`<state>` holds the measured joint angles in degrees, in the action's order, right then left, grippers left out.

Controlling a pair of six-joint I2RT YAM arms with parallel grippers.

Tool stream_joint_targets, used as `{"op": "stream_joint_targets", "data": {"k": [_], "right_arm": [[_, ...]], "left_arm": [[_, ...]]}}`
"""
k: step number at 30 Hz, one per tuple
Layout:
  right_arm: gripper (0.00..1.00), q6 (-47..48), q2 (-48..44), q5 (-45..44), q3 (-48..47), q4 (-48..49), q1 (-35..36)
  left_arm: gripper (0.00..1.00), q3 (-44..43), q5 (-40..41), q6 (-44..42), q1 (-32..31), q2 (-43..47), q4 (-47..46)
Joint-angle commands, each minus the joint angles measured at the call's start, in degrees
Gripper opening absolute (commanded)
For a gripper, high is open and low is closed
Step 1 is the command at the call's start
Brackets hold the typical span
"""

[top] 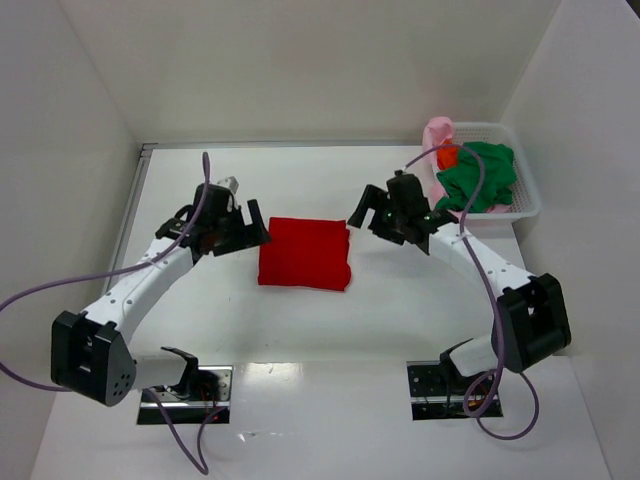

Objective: Fold and stack the t-shirts
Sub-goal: Fold the long partially folded tshirt into a neat square

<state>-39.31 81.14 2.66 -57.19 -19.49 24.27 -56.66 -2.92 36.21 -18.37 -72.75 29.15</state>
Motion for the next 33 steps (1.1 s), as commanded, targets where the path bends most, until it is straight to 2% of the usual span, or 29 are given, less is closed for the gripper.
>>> {"op": "stream_joint_targets", "data": {"k": [1,6,12,21,24,28,33], "right_arm": [[1.0,1.42,-1.69,-3.44,-6.44,-2.75,-1.86],[1.0,2.66,-4.5,-7.83,-6.63,-0.82,-3.09],[1.0,2.66,-5.73,-8.46,-5.3,0.85,-4.23],[1.0,3.19,-7.66,-7.93,-2.05,1.64,-4.23],[1.0,3.71,-7.67,-7.41,-1.52,2.17,-4.23],[1.0,3.71,-8.19,-5.82,0.84,2.78,-4.23],[1.0,3.71,-9.43,-2.66,3.66,4.28,-4.23]], "left_arm": [[1.0,-3.36,-2.09,-4.46,2.37,0.94,-4.61],[1.0,-5.73,-0.34,-7.63,3.61,-0.2,-5.33],[1.0,-7.06,1.07,-8.96,3.61,-1.78,-5.33],[1.0,-4.68,-0.33,-8.96,3.61,-2.4,-5.94],[1.0,-4.68,-0.33,-8.96,4.13,-4.32,-5.94],[1.0,-5.3,-5.95,-9.49,4.13,-11.95,-6.55],[1.0,-4.07,-5.96,-8.26,4.66,-14.88,-9.98]]}}
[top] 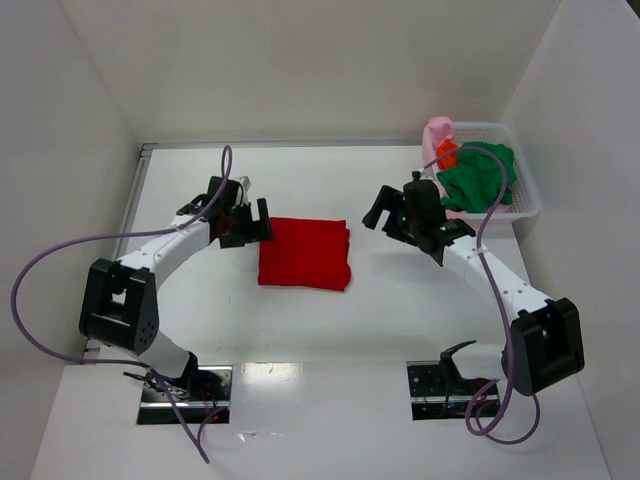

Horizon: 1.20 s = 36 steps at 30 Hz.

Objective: Fold and stack the t-shirts
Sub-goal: Fold the long partially folded tshirt into a neat square, then put the neatly folded tshirt into the corner of the board with the left arm

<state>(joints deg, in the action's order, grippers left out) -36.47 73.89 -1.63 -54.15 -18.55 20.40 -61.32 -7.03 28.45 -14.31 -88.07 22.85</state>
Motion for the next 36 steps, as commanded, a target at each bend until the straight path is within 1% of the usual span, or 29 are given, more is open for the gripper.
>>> {"op": "stream_joint_targets", "data": {"k": [1,4,9,11,17,21,25,28,30,34,35,36], "right_arm": [[1.0,0.87,-2.17,2.32,0.63,3.34,-0.36],[1.0,0.87,-2.17,2.33,0.63,3.34,-0.36],[1.0,0.87,-2.17,2.86,1.15,2.81,-0.36],[1.0,0.87,-2.17,2.86,1.15,2.81,-0.36],[1.0,0.35,-2.17,3.47,1.15,2.81,-0.36],[1.0,0.35,-2.17,3.47,1.15,2.81,-0.36],[1.0,-0.18,-2.17,3.47,1.15,2.81,-0.36],[1.0,-0.18,-2.17,3.47,1.68,2.81,-0.36],[1.0,-0.7,-2.17,3.47,1.68,2.81,-0.36],[1.0,-0.71,-2.17,3.47,2.21,2.81,-0.36],[1.0,-0.71,-2.17,3.47,2.21,2.81,-0.36],[1.0,-0.71,-2.78,2.95,2.21,2.81,-0.36]], "left_arm": [[1.0,1.11,-2.37,-0.5,1.2,-0.16,-5.78],[1.0,2.43,-5.71,-0.5,1.74,-2.97,-8.34],[1.0,3.57,-9.49,-1.2,2.35,-7.72,-9.75],[1.0,5.24,-12.04,0.55,2.35,-8.52,-12.56],[1.0,6.65,-13.09,1.61,2.35,-10.45,-15.12],[0.96,7.26,-17.57,2.14,2.88,-12.56,-17.13],[0.95,7.88,-20.56,2.67,2.88,-13.79,-18.28],[0.92,8.41,-21.71,3.19,2.88,-13.79,-18.81],[0.89,8.94,-21.71,3.19,2.88,-14.31,-18.81],[0.73,8.94,-21.71,3.19,2.88,-15.63,-18.81],[0.67,8.41,-21.71,3.19,2.88,-15.64,-18.81],[0.63,7.71,-21.71,3.19,2.88,-16.25,-18.2]]}}
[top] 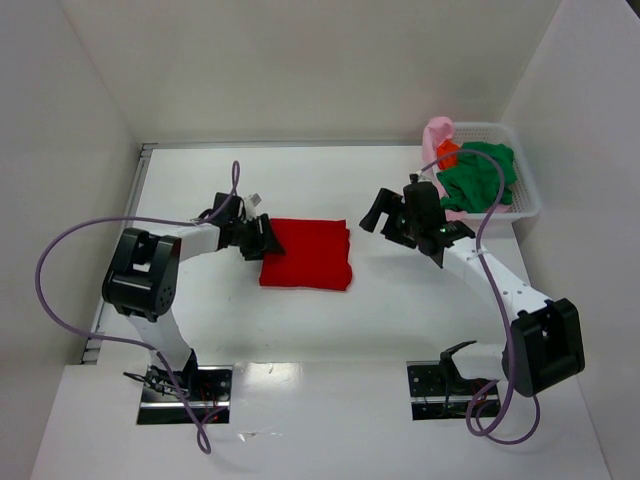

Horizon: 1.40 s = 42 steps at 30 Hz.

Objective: Fold and stack the t-shirts
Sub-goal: Put the neatly folded tshirt into the corner of the board with the left arm

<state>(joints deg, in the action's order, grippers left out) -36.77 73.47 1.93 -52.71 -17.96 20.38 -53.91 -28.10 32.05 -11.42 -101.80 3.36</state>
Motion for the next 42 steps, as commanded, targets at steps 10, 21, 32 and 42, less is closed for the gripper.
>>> {"op": "stream_joint_targets", "data": {"k": [10,21,32,42], "right_arm": [[1.0,-0.4,-2.9,-0.62,0.76,2.22,-0.87],[1.0,0.29,-2.9,0.53,-2.04,0.64,-0.87],[1.0,2.5,8.35,-0.09,-17.86,1.17,-1.49],[1.0,2.41,14.07,1.66,-21.91,-0.15,-2.01]], "left_arm": [[0.0,-6.98,12.08,0.11,-0.01,-2.53,8.13],[0.0,-36.42,33.98,-11.83,3.94,-14.82,27.66],[0.0,-55.76,49.19,-19.48,11.58,-26.16,32.85],[0.0,-80.1,58.33,-22.12,16.33,-41.79,37.59]]}}
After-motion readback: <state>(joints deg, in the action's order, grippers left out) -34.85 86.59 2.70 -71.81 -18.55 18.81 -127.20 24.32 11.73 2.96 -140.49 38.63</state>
